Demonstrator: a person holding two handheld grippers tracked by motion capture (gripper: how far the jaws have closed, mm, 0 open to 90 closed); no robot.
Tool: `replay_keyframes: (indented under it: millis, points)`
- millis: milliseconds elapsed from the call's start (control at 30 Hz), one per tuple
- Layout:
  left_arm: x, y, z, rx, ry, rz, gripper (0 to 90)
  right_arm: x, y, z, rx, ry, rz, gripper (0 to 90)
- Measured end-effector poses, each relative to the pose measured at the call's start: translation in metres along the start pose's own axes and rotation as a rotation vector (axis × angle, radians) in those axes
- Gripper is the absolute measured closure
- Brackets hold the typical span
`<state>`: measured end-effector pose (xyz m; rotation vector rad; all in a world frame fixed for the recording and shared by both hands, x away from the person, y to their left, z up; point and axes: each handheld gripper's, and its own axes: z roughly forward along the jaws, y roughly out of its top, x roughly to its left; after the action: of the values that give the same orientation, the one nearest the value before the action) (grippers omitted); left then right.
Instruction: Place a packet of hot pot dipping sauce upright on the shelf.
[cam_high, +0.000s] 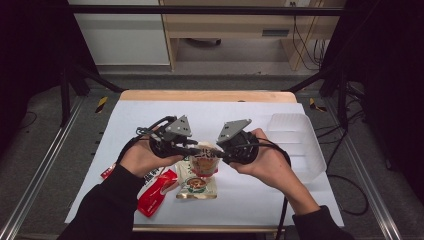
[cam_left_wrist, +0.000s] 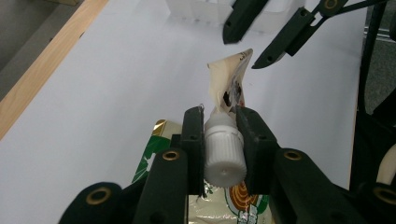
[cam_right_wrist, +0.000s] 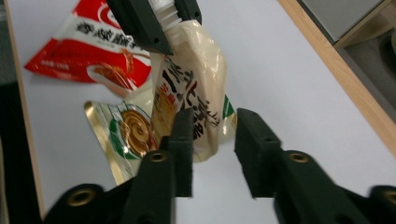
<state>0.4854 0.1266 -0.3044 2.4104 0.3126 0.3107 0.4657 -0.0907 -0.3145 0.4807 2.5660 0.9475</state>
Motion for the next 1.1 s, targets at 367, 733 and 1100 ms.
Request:
replay_keyframes:
  millis: [367, 733, 1100]
  points:
    - [-0.002, 0.004, 0.008, -0.005, -0.018, 0.023, 74.0, -0.012, 0.016, 0.011, 0.089, 0.019, -0.134, 30.5]
    - [-0.002, 0.003, 0.007, -0.001, -0.026, 0.03, 74.0, -0.016, 0.02, 0.017, 0.105, 0.111, -0.134, 62.4]
    - [-0.001, 0.0, 0.009, -0.038, -0.028, -0.004, 73.5, -0.014, 0.023, 0.018, 0.149, 0.127, -0.127, 87.5]
